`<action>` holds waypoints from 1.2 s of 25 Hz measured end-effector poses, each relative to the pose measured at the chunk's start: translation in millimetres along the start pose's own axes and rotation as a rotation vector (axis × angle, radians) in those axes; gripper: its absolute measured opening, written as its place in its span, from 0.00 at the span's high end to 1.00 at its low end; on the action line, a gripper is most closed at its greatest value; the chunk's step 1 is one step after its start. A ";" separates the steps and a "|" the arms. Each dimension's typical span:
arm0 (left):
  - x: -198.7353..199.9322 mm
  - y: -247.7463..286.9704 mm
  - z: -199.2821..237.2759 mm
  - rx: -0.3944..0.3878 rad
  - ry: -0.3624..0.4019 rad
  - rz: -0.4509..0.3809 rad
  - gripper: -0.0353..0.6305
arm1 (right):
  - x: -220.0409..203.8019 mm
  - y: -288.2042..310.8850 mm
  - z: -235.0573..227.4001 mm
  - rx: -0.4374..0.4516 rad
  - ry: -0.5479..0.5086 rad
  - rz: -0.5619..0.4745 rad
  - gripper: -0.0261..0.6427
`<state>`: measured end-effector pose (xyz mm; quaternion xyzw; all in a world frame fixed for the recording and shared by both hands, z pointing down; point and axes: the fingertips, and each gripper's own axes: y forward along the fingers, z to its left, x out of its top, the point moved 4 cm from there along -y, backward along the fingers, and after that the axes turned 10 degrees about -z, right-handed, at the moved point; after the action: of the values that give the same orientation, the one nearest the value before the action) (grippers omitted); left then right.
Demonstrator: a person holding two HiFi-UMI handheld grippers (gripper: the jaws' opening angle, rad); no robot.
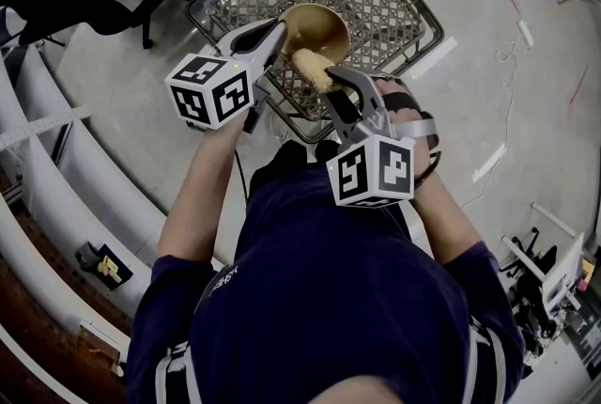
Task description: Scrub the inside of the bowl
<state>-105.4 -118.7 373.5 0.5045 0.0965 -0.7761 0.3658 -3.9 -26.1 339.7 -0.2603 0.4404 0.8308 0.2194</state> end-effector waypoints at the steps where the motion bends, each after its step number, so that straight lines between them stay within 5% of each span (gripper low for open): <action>1: 0.4 0.3 -0.3 -0.001 0.000 -0.001 0.93 | 0.8 0.9 -0.4 0.001 0.001 -0.002 0.85; 30: -3.5 -0.7 3.3 0.026 0.016 0.011 0.93 | -16.4 -13.7 -14.8 -0.048 0.013 0.014 0.85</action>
<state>-107.4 -118.3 377.8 0.5157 0.0865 -0.7713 0.3628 20.5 -33.7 334.5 -0.2676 0.4234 0.8410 0.2042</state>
